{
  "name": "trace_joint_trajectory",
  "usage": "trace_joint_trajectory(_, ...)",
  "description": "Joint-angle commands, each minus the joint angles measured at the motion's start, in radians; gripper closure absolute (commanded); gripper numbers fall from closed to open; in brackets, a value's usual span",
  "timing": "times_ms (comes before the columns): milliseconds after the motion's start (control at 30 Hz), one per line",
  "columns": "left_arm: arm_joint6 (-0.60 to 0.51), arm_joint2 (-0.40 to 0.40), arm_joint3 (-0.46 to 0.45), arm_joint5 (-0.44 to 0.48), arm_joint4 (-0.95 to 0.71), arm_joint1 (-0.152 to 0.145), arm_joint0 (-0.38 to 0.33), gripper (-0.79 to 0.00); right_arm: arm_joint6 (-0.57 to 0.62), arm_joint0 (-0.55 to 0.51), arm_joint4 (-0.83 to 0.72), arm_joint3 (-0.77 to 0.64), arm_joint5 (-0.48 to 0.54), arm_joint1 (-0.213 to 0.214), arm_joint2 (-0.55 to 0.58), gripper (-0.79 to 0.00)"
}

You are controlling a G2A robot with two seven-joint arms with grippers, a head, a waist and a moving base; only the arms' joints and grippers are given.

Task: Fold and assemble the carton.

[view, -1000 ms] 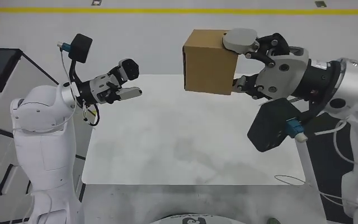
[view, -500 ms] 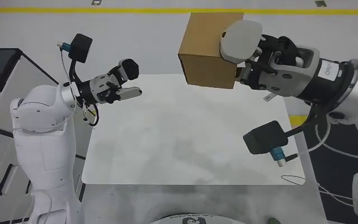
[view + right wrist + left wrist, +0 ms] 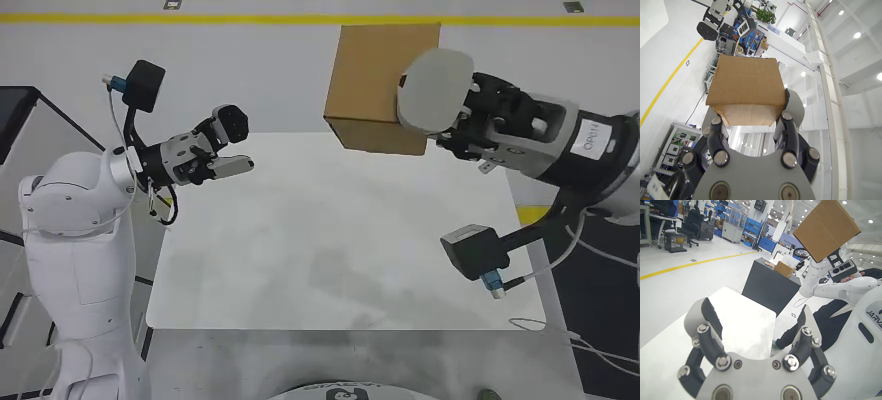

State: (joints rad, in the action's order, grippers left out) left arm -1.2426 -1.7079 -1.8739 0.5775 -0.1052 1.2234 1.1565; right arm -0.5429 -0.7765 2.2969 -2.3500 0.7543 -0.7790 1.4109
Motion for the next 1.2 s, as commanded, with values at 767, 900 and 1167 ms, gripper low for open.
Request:
trace_joint_trajectory(767,0.0,0.0,0.0,0.0,0.0,0.0,0.0,-0.785,-0.26,-0.063,0.485,0.0,-0.523,0.045,0.015,0.0)
trace_joint_trajectory(900,0.0,0.0,0.0,0.0,0.0,0.0,0.0,-0.785,-0.26,-0.063,0.485,0.0,-0.523,0.045,0.015,0.0)
trace_joint_trajectory(1167,0.0,0.0,0.0,0.0,0.0,0.0,0.0,-0.785,-0.336,-0.072,0.616,0.0,-0.665,0.054,0.018,0.0)
